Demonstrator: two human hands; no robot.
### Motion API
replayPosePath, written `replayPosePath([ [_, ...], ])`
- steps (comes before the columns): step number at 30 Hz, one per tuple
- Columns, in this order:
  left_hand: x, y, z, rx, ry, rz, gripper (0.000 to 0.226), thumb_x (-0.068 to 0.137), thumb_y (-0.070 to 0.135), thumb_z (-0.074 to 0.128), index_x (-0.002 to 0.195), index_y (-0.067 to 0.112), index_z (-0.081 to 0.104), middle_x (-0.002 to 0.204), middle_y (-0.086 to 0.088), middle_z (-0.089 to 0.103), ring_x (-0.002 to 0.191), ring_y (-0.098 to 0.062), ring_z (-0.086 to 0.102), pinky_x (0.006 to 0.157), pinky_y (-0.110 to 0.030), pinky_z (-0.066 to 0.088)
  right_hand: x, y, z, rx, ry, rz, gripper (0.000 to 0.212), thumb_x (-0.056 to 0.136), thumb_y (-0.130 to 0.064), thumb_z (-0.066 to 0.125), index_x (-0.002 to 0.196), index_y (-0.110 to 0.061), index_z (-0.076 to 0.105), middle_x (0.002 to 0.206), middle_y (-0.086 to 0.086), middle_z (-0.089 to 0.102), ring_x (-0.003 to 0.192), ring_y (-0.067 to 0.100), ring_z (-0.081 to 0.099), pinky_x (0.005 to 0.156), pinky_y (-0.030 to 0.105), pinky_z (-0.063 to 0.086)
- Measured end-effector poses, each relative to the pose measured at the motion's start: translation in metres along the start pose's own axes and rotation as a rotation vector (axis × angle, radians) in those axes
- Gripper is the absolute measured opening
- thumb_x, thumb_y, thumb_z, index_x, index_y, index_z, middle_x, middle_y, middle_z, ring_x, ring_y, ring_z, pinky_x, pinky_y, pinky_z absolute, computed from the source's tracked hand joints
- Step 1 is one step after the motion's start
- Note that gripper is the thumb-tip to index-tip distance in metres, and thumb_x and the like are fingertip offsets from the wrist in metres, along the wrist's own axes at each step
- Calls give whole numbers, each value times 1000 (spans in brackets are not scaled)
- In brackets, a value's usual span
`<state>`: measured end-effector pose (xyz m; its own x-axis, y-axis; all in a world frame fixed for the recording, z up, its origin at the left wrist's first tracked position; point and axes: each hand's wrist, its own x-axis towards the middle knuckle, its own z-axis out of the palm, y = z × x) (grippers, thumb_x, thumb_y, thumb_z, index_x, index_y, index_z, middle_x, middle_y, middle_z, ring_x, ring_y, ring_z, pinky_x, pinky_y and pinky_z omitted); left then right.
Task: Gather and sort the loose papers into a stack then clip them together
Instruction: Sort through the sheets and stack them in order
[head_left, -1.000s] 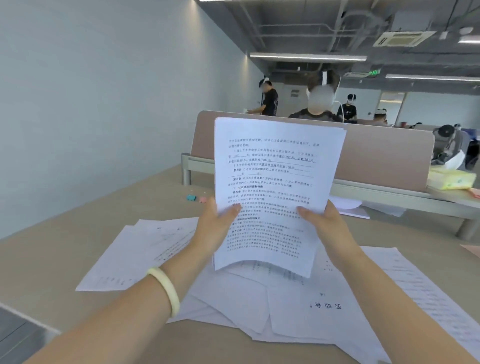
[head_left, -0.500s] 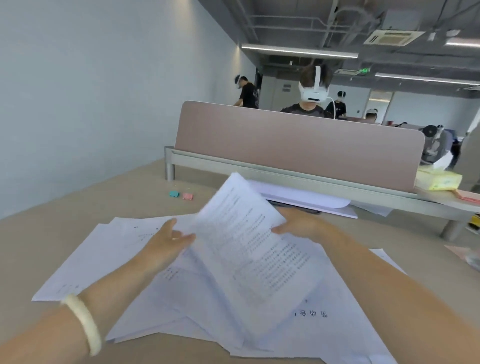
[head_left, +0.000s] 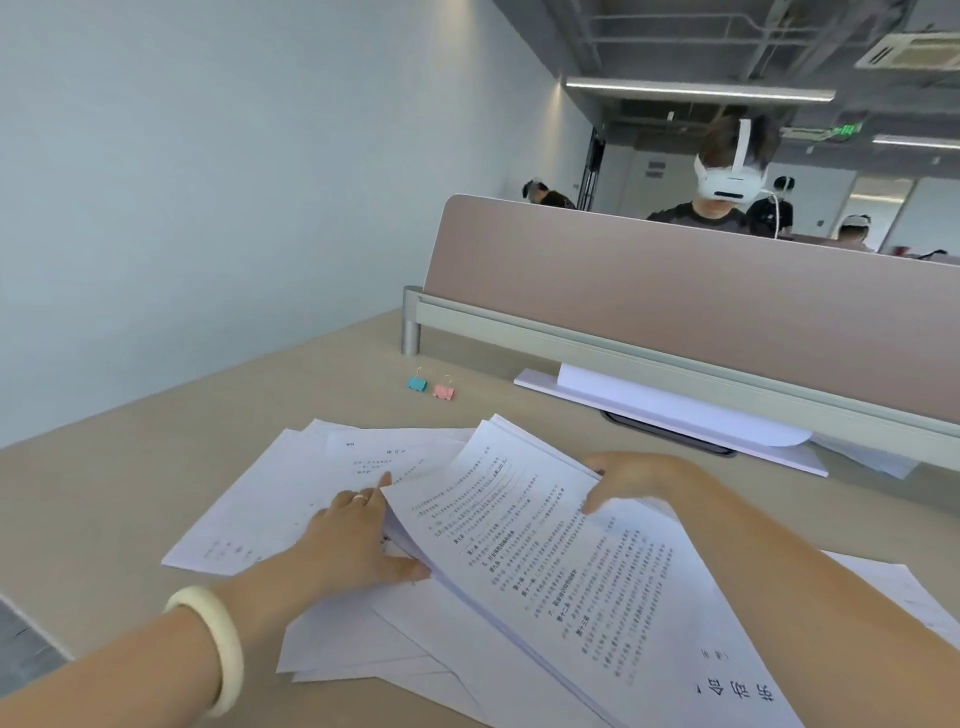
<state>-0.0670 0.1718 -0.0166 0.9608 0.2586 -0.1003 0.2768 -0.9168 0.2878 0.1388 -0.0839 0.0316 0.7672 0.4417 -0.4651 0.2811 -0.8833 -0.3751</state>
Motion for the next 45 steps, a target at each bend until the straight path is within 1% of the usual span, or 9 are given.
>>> replayPosePath([
  [6,-3,1,0,15,-12,-28,134,52,86,53,153,19,-5,155,8,28,144,-17,20,113,-36,26,-2,-8,-2,-87,-35,-57,52,85,-17,68,131,-22,47,136,-7,49,127,18,45,103,28,33],
  [15,-4,-2,5,-2,72,-6,112,70,69,61,153,22,3,153,8,29,144,-15,19,113,-33,25,12,-16,-3,-247,-29,-83,67,78,-39,72,137,-21,46,146,-2,32,133,23,38,111,41,34],
  [19,-6,-1,4,-32,40,8,132,46,87,55,153,25,6,156,12,24,144,-14,18,113,-32,26,20,-13,-7,-257,-24,-82,66,75,-45,72,133,-24,48,142,-2,30,133,22,34,113,43,30],
  [23,-5,-3,3,-40,40,18,141,35,93,47,152,26,7,156,12,23,144,-14,18,113,-32,26,20,-14,-13,-99,-114,-78,35,70,-29,77,103,-26,65,125,-5,62,116,18,60,106,44,43],
  [27,-8,-1,2,-34,24,15,157,19,99,32,153,23,1,155,9,25,145,-14,17,114,-33,23,12,-8,-16,-32,-131,-77,35,70,-24,78,104,-21,68,108,-3,74,103,19,69,100,43,49],
  [33,-9,1,0,-26,11,-20,119,67,75,58,153,20,-4,157,3,21,146,-18,12,116,-37,19,-3,4,-24,86,-61,-116,32,73,-19,79,103,-13,69,109,3,73,105,21,68,101,42,49],
  [38,-10,4,-3,-25,-68,-52,142,40,91,41,152,18,-9,160,1,14,148,-19,6,117,-38,15,-24,26,-17,11,18,-98,19,77,-25,77,95,-26,73,104,-11,74,100,10,69,98,31,49],
  [40,-10,4,-3,-30,-56,-53,133,54,86,51,152,18,-8,160,0,13,148,-20,5,117,-39,16,-36,37,-11,32,47,-114,14,79,-22,75,90,-30,70,104,-12,73,101,9,68,94,28,50],
  [45,-8,11,-9,-101,-25,-61,113,72,64,64,152,18,-1,158,-3,18,147,-24,11,116,-40,21,-75,78,-5,172,104,43,51,76,-20,77,113,-32,44,122,-6,51,115,19,54,91,29,44],
])
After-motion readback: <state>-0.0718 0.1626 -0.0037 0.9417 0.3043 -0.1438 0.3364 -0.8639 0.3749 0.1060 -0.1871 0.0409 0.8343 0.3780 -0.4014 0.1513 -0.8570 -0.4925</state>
